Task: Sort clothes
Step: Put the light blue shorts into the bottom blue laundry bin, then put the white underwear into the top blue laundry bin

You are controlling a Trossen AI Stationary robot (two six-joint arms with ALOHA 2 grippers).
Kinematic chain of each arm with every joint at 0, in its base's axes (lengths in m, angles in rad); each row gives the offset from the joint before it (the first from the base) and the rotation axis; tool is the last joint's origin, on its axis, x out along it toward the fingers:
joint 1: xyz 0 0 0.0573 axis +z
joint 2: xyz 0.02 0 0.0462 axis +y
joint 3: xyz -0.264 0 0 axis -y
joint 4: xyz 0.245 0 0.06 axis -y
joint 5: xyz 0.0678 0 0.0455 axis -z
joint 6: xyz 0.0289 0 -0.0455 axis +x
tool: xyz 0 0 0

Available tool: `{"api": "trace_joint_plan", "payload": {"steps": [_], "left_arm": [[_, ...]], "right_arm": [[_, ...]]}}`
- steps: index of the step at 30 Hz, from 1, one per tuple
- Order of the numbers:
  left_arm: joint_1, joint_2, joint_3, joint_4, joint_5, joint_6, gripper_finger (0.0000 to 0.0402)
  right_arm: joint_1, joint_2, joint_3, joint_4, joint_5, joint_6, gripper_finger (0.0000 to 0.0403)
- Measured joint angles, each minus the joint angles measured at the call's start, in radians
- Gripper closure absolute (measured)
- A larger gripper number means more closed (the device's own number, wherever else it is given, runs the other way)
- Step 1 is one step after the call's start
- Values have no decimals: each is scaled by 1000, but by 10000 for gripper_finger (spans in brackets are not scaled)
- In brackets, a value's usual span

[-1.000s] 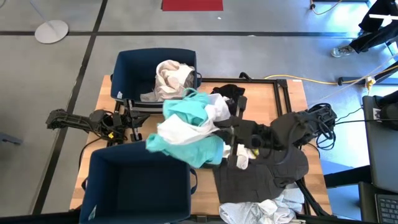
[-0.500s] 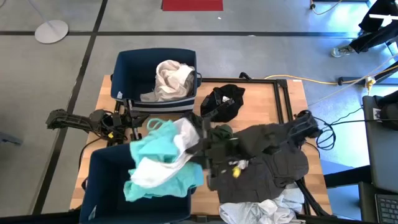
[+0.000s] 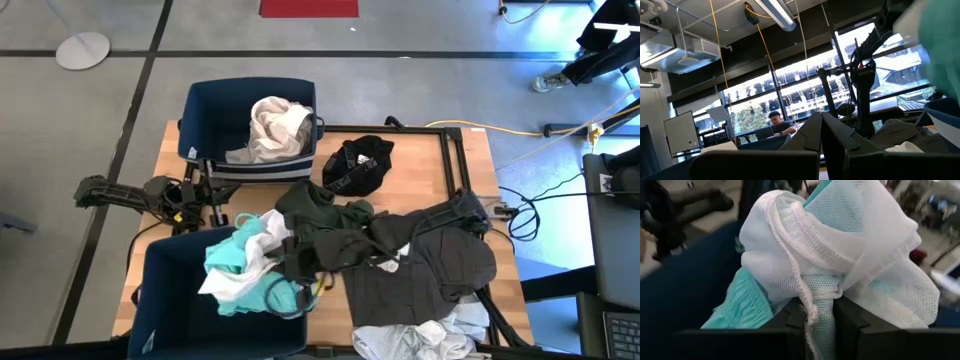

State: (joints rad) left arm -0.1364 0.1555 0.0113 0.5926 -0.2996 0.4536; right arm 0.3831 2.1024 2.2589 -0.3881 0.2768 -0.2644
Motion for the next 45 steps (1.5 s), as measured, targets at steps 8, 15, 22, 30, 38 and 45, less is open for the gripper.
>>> {"api": "trace_joint_plan", "payload": {"steps": [8,15,22,30,38,45], "left_arm": [[0,0,0,0,0,0,402],[0,0,0,0,0,0,402],[0,1,0,0,0,0,402],[0,1,0,0,0,0,402],[0,1,0,-1,0,-2,402],[0,1,0,0,0,-6,402]], "right_arm": [[-41,36,0,-91,-55,140,232],[-26,29,0,-137,-61,188,150],[35,-71,0,-208,119,186,138],[108,-199,0,-510,339,362,149],[135,-228,0,-989,324,775,150],[152,-220,-106,-1172,319,956,151]]}}
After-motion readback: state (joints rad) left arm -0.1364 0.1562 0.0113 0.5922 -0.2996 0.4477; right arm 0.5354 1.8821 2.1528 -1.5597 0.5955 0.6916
